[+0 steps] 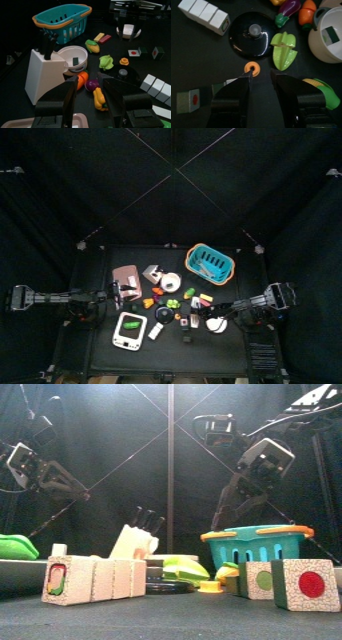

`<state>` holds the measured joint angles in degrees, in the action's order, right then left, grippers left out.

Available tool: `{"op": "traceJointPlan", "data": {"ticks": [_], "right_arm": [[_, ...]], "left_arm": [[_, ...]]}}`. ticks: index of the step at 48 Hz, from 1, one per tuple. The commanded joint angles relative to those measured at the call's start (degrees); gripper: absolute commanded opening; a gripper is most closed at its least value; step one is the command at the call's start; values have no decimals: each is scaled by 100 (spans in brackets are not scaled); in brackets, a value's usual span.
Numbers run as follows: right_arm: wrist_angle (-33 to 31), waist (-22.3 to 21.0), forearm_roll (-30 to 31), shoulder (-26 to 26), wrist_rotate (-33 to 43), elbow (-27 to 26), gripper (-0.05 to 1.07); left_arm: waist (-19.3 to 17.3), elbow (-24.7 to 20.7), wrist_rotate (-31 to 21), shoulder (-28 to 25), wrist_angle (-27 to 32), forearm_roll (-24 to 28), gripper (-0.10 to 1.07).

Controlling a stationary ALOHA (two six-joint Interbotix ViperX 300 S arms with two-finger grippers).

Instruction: Grab sushi piece

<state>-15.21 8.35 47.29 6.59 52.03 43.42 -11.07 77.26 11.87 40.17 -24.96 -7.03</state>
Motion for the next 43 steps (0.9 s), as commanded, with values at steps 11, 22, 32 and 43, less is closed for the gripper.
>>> {"op": "traceJointPlan", "data": {"ticks": [11,22,32,43], "right_arm": [[26,404,-571,123,-9,97,73],[26,563,-984,105,-18,149,73],[62,853,-1195,79,-26,141,73],[132,879,-1248,-229,18,79,74]], "left_arm": [[9,-70,-9,-9,62,9,77],[0,-70,-9,-18,62,9,77],[0,-70,-9,-18,62,9,77],[9,-70,-9,-9,62,9,77]]}}
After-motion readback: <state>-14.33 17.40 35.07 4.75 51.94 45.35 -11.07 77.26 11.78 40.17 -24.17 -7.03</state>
